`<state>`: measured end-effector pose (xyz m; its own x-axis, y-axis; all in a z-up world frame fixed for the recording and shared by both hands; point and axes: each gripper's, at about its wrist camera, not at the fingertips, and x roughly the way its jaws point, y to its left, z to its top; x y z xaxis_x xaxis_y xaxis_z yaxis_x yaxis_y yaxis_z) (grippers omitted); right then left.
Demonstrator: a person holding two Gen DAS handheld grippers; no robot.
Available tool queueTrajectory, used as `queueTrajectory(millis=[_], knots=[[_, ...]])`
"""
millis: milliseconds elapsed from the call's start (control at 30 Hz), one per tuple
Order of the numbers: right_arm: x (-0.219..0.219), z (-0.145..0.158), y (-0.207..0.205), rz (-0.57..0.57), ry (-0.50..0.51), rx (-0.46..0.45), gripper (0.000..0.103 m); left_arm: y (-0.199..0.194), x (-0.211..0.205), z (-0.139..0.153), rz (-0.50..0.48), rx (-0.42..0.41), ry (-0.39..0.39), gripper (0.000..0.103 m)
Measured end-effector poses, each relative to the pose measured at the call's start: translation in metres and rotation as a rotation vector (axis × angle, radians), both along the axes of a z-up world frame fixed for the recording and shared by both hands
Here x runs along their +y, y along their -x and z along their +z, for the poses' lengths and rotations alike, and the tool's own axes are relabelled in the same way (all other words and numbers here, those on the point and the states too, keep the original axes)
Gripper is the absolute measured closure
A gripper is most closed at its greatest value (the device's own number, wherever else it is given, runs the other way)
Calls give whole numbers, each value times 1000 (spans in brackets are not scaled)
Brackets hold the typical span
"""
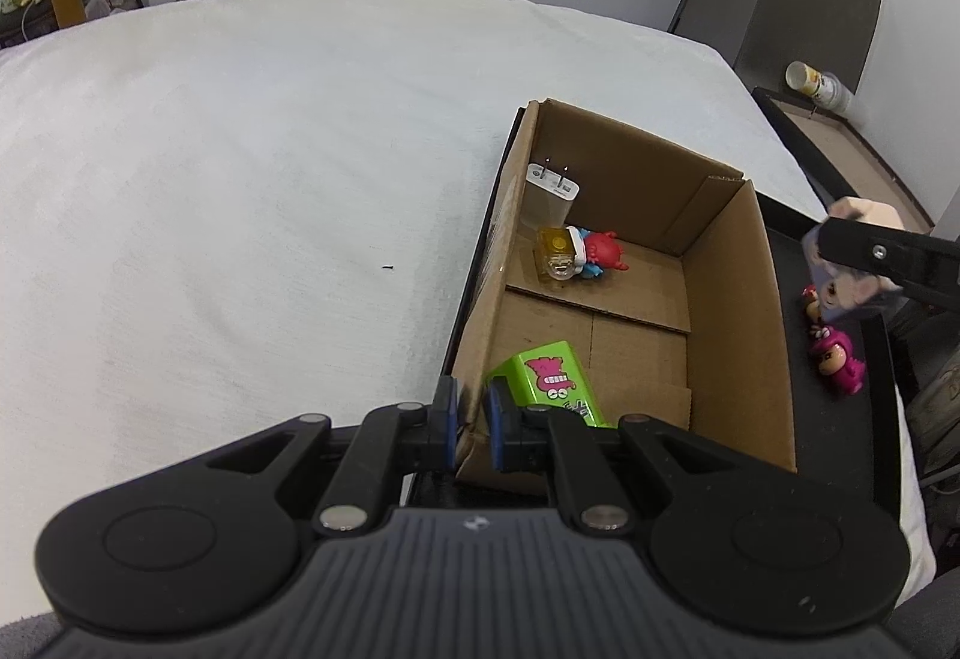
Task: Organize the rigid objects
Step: 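Carry the white-blue cube figure with the right tool and drop it into the box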
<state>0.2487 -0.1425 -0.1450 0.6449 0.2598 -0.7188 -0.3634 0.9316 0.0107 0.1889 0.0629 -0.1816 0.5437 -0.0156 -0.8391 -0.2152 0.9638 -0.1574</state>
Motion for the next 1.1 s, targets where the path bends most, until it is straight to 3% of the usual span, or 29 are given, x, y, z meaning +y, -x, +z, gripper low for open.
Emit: queueTrajectory(millis=[533, 900, 967, 1100], knots=[[44, -5, -19, 17, 96, -17, 58, 2, 10, 0, -14, -21, 51, 93], [50, -9, -45, 47, 160, -33, 58, 4, 9, 1, -13, -25, 46, 93], [47, -7, -47, 12, 183, -62, 52, 4, 8, 2, -18, -26, 47, 93], [33, 2, -42, -4, 143, -67, 51, 5, 7, 2, -12, -27, 26, 93]])
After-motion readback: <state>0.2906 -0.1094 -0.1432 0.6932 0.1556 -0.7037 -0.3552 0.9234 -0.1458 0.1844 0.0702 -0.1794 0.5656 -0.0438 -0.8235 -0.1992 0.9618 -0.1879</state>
